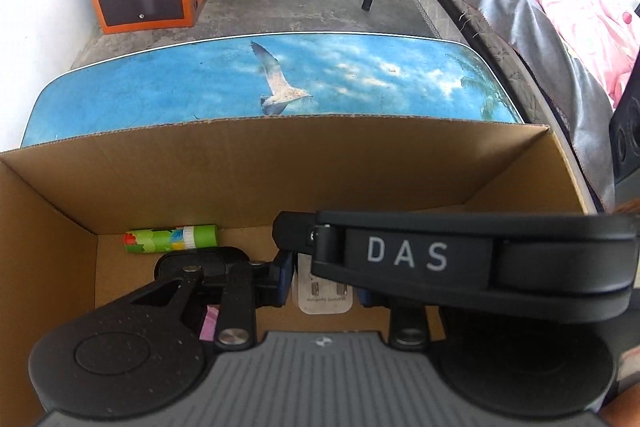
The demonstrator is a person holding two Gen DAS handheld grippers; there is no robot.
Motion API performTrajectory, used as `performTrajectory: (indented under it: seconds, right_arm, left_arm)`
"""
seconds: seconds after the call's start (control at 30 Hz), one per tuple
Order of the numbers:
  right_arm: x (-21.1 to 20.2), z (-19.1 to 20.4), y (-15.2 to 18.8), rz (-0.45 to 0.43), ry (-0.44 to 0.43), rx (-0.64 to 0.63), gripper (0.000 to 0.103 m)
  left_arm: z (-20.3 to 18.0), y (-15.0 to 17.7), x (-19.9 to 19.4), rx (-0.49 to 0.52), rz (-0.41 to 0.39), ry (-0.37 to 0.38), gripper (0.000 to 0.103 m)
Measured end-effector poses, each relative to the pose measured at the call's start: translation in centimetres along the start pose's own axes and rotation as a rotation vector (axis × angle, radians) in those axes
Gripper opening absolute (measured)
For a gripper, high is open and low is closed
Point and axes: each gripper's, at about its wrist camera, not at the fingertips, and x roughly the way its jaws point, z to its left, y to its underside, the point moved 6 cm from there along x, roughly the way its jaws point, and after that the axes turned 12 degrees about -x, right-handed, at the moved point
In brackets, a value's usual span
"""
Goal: Organize rigid objects
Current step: 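Carry the charger plug into the box and open the right gripper, then move the right gripper out of the box toward the green dropper bottle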
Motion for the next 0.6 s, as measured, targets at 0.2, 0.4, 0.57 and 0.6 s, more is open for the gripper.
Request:
performTrajectory:
  seconds: [0.2,0.4,0.57,0.6]
  right_arm:
    - [-2.9,0.6,0.0,-0.063,0.013,-0.026,0.041]
    - [-11.7,2.7,2.4,-0.235,-0.019,-0.081,0.041]
    - [-20.6,4.2,7.8,-0.383,-0.028,-0.145,0.041]
    - [-21.9,4.5,8.8,-0.402,-0.024,-0.156,0.041]
  left_arm:
    - [-0.3,0.1,-2.8,0.024,-0.066,0.019,0.067]
    - [-0.1,1.3,-8.9,0.026,-0.147,0.084,0.080]
    - [0.6,4.4,-14.5,0.056,-0.252,0.123,0.086]
    - [0.8,5.2,-15.6,0.059,-0.274,0.130,0.086]
